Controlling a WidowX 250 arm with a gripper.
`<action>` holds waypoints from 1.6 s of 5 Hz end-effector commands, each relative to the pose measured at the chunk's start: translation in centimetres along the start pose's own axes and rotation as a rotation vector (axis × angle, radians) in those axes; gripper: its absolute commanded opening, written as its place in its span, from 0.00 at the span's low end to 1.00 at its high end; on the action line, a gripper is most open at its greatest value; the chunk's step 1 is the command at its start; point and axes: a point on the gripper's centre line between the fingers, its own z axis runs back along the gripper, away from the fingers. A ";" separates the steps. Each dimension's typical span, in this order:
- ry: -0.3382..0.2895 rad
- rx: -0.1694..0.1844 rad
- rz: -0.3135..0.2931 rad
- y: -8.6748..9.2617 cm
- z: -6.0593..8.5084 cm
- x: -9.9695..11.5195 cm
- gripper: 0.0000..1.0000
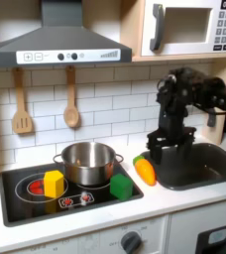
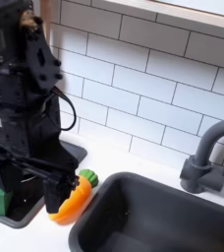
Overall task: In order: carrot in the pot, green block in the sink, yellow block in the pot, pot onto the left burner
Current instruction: 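Put the carrot in the pot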
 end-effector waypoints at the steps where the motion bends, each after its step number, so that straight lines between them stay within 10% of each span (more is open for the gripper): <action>1: 0.047 0.017 0.002 1.6 -2.9 3.0 1.00; 8: 0.094 0.047 -0.087 0.3 -5.9 9.3 1.00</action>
